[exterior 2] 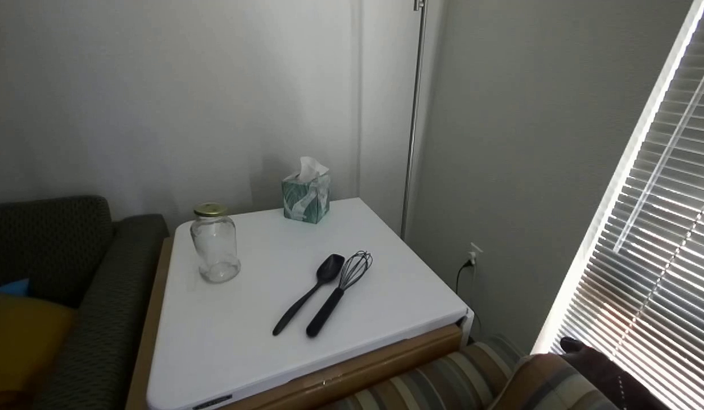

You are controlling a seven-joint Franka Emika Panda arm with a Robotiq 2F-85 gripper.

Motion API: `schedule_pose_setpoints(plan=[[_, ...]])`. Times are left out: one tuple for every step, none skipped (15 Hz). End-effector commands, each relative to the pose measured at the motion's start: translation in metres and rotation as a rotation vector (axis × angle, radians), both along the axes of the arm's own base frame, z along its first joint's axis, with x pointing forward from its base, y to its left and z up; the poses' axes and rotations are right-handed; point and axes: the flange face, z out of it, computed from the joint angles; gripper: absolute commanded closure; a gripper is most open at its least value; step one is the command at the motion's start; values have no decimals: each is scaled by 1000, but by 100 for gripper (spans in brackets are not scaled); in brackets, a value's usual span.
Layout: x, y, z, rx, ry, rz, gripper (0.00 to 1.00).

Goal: Place the lid of the jar on the table

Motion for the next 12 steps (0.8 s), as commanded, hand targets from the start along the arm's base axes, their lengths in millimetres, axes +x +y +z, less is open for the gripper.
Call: schedule_pose_setpoints(plan=[[24, 1, -5, 32, -192, 71, 0], [35, 1, -6, 48, -240, 101, 0], [45, 1, -8, 60, -280, 128, 0], [56, 1, -10, 78, -316, 162, 0], [66, 0, -14, 90, -338, 193, 0], [78, -1, -20, 109, -351, 224, 0], [89, -3, -26, 127, -357, 251, 0], [99, -5, -34, 139, -357, 276, 0], [110, -7, -43, 154, -352, 299, 0], [120, -8, -53, 159, -342, 323, 0], [128, -9, -60, 162, -333, 340, 0], [137, -9, -69, 163, -326, 358, 0]])
